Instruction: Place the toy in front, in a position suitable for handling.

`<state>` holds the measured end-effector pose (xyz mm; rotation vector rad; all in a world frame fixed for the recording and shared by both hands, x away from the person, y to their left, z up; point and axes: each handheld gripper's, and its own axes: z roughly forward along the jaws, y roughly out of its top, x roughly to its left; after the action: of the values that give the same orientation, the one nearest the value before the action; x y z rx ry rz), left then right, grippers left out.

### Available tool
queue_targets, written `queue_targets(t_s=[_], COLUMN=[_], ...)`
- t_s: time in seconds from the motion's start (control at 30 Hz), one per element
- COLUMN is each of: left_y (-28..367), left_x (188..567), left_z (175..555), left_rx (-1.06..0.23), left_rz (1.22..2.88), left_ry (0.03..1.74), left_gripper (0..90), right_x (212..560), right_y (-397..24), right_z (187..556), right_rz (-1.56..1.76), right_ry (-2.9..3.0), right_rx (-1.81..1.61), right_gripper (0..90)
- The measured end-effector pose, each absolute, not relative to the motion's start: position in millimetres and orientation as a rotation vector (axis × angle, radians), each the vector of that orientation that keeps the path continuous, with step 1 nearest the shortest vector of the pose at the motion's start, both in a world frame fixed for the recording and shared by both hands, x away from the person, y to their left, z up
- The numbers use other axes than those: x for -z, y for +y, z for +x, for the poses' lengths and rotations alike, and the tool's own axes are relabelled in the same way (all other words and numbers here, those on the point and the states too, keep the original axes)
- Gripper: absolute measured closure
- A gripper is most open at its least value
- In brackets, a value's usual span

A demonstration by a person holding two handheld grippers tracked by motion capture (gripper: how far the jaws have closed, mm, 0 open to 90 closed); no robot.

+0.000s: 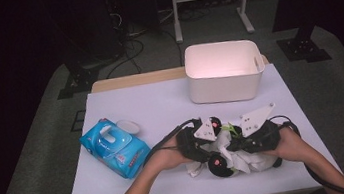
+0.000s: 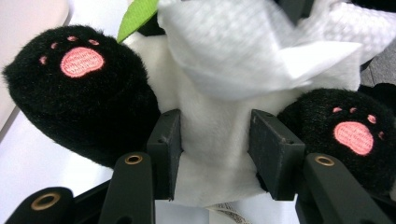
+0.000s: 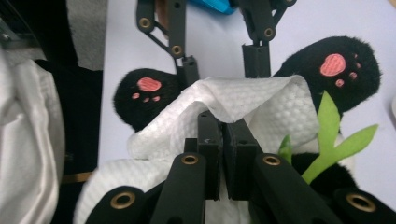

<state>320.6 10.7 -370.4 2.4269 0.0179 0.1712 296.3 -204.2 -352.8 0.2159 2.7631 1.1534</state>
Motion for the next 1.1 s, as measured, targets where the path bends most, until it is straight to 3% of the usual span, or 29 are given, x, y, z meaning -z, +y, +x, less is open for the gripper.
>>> queue_targets(t_s=[0.27, 0.57, 1.1], left_y=[9.4, 10.2, 9.8], left_x=[370.5, 371.6, 371.6], left_z=[319.7, 320.1, 318.8], left_rx=[-0.174, -0.168, -0.158], left_rz=[2.435, 2.431, 2.439], left_ry=[0.014, 0.009, 0.013], left_gripper=[53.7, 53.8, 54.2], right_x=[351.3, 354.8, 346.7], right_y=[-187.7, -192.8, -195.8], right_z=[298.8, 299.6, 309.3], right_rz=[0.189, 0.168, 0.183], right_ry=[2.747, 2.785, 2.772], right_rx=[-1.033, -0.997, -0.992], right_gripper=[76.4, 84.0, 84.4])
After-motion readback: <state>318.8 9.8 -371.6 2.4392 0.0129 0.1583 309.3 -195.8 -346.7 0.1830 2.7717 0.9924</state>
